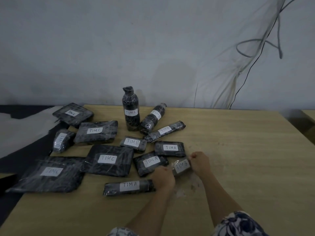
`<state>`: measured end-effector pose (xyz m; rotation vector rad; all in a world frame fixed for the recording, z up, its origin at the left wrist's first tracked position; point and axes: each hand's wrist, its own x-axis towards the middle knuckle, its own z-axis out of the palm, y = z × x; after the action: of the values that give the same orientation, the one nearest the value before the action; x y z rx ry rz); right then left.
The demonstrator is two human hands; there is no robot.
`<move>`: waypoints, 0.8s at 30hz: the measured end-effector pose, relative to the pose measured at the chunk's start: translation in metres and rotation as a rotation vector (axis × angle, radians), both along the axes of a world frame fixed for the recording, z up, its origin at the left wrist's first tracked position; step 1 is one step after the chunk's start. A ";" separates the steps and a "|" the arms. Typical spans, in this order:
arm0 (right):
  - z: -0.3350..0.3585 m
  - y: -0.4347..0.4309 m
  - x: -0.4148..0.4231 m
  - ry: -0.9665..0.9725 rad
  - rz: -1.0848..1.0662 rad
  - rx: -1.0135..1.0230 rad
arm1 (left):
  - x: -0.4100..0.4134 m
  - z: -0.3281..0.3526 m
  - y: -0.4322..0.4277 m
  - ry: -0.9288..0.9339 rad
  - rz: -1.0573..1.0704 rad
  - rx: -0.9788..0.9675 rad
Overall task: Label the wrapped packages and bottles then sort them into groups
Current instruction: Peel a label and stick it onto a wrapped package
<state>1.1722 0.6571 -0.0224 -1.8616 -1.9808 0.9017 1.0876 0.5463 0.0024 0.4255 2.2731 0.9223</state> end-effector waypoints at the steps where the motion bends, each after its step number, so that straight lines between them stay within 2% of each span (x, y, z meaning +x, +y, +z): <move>1: -0.004 -0.003 -0.001 0.015 -0.033 0.006 | -0.003 0.000 0.000 0.007 0.001 -0.002; 6: -0.017 -0.016 -0.005 0.012 -0.122 0.049 | -0.012 -0.003 0.001 -0.004 0.027 -0.030; 12: -0.017 -0.012 -0.003 -0.067 -0.062 0.041 | -0.010 0.000 0.002 -0.088 0.068 -0.011; 19: -0.018 -0.013 -0.003 -0.124 -0.007 0.130 | -0.007 0.003 0.000 -0.055 -0.001 -0.008; 24: -0.025 -0.020 0.000 -0.037 -0.047 0.152 | -0.004 0.003 -0.002 -0.005 -0.058 -0.031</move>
<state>1.1719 0.6371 -0.0478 -1.8446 -1.9587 0.6880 1.0831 0.5443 0.0053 0.4717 2.2553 0.8571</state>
